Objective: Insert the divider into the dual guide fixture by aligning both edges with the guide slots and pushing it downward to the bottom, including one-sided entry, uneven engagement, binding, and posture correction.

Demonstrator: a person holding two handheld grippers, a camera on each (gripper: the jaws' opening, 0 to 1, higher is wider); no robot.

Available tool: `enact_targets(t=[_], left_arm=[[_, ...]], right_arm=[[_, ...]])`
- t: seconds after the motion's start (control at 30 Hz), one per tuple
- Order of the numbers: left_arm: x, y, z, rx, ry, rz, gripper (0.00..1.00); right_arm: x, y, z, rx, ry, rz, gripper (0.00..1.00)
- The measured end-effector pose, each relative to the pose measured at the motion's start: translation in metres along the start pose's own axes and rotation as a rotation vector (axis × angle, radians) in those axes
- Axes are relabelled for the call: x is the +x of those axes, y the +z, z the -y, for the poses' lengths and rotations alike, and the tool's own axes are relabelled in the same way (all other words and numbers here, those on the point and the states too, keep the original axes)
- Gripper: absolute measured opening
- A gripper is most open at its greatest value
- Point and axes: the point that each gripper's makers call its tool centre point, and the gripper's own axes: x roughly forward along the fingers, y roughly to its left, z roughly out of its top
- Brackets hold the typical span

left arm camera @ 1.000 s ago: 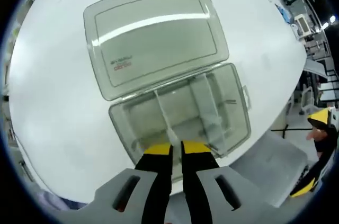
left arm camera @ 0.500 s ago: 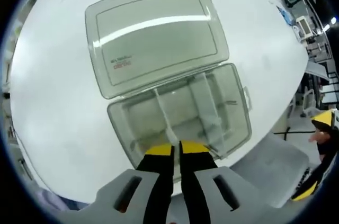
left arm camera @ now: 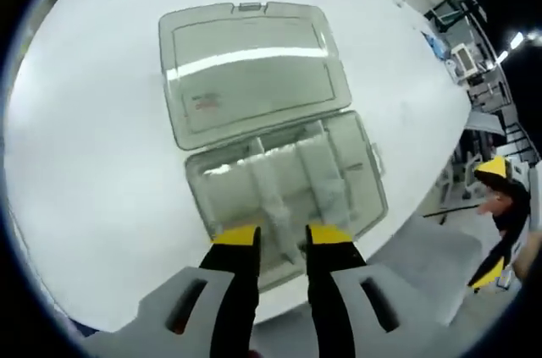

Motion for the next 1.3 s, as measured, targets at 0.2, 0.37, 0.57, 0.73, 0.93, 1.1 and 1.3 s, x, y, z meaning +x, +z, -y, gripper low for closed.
enact_targets(t=[0.2,0.37,0.57,0.73,0.93,1.1,1.3], left_arm=[[-0.016,0.001,0.011,-0.014,-0.1,0.109,0.32],[-0.027,0.005,0.017,-0.022,-0.165,0.191,0.36],[-0.036,0.005,0.026,0.002,-0.23,0.266,0.44],[-0.041,0.0,0.031,0.011,-0.271,0.312,0.47],[-0.056,0.0,0.035,0.022,-0.317,0.412,0.51],[-0.066,-0.001,0.03,0.018,-0.321,0.47,0.55],[-0.076,-0.005,0.027,0.029,-0.321,0.516,0.55]], right_arm=[[0.005,-0.001,0.0,-0.008,0.006,-0.014,0.57],[0.008,-0.002,0.0,-0.017,0.014,-0.034,0.57],[0.011,-0.002,0.001,-0.024,0.019,-0.049,0.58],[0.011,-0.003,0.005,-0.03,0.017,-0.067,0.58],[0.011,-0.004,0.007,-0.038,0.021,-0.084,0.58],[0.011,-0.006,0.008,-0.038,0.023,-0.097,0.58],[0.011,-0.008,0.006,-0.04,0.031,-0.11,0.59]])
